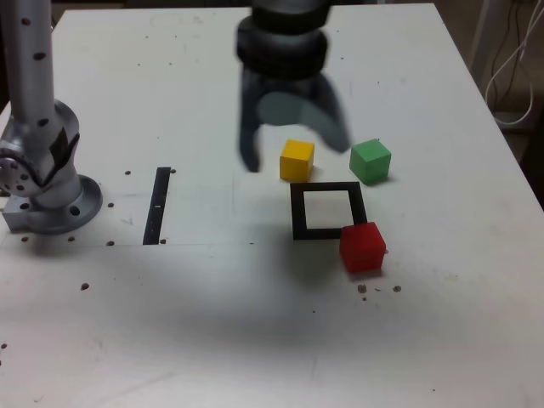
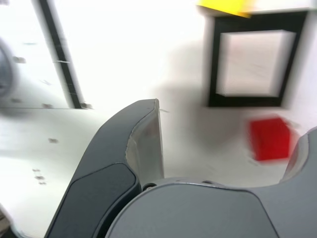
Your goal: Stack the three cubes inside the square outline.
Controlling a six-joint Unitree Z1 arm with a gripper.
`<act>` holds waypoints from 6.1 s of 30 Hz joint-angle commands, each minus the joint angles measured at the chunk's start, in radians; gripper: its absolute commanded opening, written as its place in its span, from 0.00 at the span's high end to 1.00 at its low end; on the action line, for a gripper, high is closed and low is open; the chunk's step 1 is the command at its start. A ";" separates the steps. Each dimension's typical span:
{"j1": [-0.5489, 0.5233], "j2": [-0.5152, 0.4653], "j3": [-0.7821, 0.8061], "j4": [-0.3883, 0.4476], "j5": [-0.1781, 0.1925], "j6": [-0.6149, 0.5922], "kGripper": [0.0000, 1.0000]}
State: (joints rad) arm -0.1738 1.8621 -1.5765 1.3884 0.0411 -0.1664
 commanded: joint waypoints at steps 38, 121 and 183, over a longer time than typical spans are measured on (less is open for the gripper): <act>-0.090 0.354 -0.174 -0.064 -0.037 -0.083 0.11; 0.065 0.200 0.184 -0.370 0.052 0.035 0.43; 0.280 0.043 0.412 -0.437 0.193 0.267 0.03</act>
State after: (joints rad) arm 0.1025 1.8954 -1.1673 0.9541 0.2322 0.0994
